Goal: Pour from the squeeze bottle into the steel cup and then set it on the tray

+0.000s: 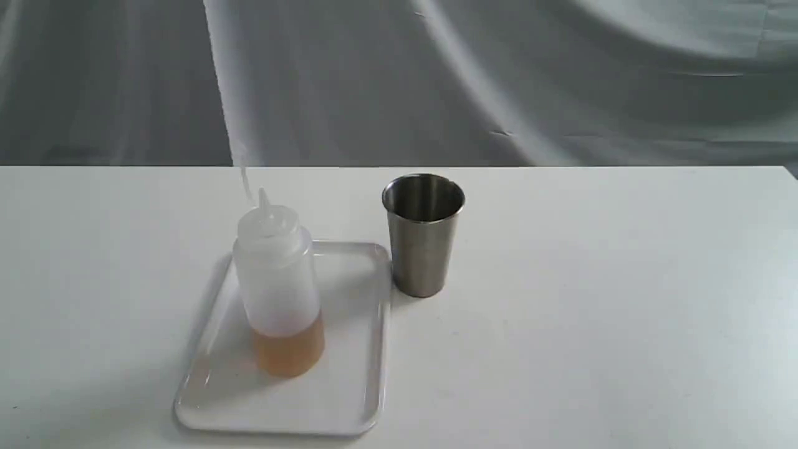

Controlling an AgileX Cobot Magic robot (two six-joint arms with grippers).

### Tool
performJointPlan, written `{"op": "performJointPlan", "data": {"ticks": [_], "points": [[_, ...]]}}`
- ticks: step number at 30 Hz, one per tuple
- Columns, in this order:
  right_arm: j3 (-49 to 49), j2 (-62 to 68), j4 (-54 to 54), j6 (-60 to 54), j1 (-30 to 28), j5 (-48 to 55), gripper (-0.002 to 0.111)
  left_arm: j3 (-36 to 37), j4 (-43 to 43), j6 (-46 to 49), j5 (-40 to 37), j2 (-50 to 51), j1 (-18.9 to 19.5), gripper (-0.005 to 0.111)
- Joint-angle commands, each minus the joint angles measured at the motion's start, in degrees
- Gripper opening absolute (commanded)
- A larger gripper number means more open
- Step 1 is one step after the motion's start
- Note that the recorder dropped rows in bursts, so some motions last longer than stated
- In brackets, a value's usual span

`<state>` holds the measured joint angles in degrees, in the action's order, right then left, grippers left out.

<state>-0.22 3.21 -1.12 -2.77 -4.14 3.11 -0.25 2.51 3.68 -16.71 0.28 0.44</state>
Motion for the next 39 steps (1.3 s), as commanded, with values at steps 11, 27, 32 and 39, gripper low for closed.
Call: {"op": "performJointPlan", "data": {"ticks": [11,27,32,39], "points": [[0.2,-0.3,-1.1,-1.6,-0.7,12.6,0.000,0.3,0.0,-0.2,0.4,-0.3,0.2,0.008],[0.2,-0.3,-1.0,-1.8,-6.6,14.2,0.000,0.3,0.0,-0.2,0.4,-0.3,0.2,0.008],[0.2,-0.3,-1.0,-1.8,-6.6,14.2,0.000,0.3,0.0,-0.2,0.4,-0.3,0.2,0.008],[0.2,-0.3,-1.0,-1.5,-6.7,14.2,0.000,0.3,0.0,-0.2,0.4,-0.3,0.2,0.008]]}}
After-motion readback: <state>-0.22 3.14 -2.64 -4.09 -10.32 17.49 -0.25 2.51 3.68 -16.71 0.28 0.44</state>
